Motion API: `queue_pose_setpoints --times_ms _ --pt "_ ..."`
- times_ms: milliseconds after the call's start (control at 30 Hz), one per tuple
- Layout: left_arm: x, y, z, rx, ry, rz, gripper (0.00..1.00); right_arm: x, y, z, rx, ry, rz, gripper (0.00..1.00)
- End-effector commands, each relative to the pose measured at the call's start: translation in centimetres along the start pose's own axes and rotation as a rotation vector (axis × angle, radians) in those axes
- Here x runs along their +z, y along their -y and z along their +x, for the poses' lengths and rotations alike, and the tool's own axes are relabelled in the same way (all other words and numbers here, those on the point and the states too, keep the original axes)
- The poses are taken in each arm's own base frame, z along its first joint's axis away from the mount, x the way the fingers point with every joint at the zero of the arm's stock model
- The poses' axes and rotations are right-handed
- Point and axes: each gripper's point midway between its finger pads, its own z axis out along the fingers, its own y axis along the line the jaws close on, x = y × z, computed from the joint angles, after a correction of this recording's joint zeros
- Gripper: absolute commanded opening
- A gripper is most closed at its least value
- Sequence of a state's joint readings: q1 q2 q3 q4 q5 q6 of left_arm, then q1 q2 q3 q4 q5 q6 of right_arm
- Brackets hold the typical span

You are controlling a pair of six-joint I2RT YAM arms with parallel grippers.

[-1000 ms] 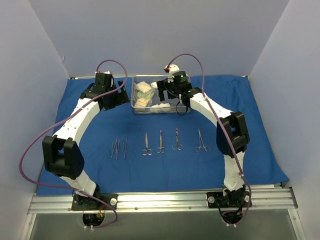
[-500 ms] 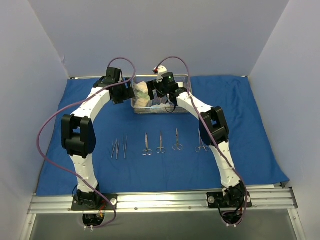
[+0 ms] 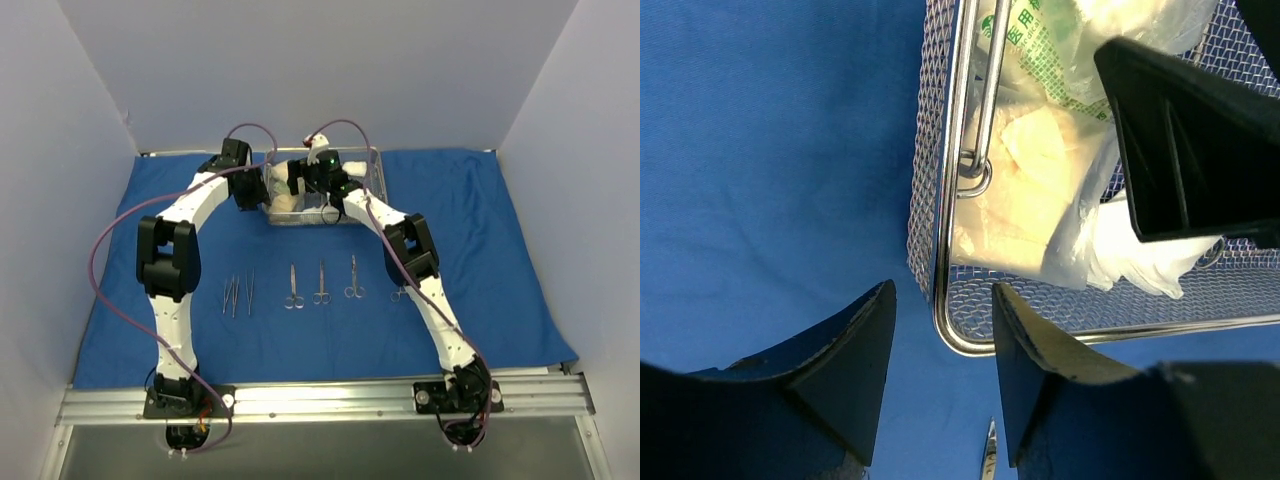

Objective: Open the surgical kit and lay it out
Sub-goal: Pick up the medical item from the container.

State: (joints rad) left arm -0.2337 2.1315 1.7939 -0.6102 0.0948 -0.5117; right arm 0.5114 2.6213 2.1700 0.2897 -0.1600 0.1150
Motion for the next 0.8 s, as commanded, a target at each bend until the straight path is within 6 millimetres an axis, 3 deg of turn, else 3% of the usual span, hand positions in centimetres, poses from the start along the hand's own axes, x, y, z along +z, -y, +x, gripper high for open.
queue_pose_setpoints --times_ms 0,200,300,433,567,733,767 --pt "-0.7 1.7 -1.7 0.016 0.04 0.046 0.5 0.8 -1.0 -4.0 0.048 0.136 -0.014 0.98" --pt "0.0 1.1 -1.0 0.02 0.015 0.025 0.48 1.9 -2.0 -3.1 0.144 0.154 -0.056 0.9" --pt "0.1 1.0 -1.0 0.018 0.015 0.019 0.47 2.2 -2.4 -2.9 0.162 0.151 -0.074 0.79" --pt "0.2 0.9 -0.8 0.015 0.011 0.021 0.46 2.1 -2.6 -2.9 0.18 0.153 -0.078 0.44" --pt "0.1 0.8 -1.0 0.012 0.02 0.01 0.45 1.4 -2.4 -3.9 0.171 0.171 -0.044 0.25" --pt "0.7 0.5 -1.7 -0.004 0.054 -0.019 0.34 0.8 -2.5 -4.8 0.171 0.171 -0.036 0.0" --pt "0.7 0.5 -2.1 -0.009 0.065 -0.023 0.33 0.5 -2.5 -5.4 0.172 0.181 -0.029 0.0"
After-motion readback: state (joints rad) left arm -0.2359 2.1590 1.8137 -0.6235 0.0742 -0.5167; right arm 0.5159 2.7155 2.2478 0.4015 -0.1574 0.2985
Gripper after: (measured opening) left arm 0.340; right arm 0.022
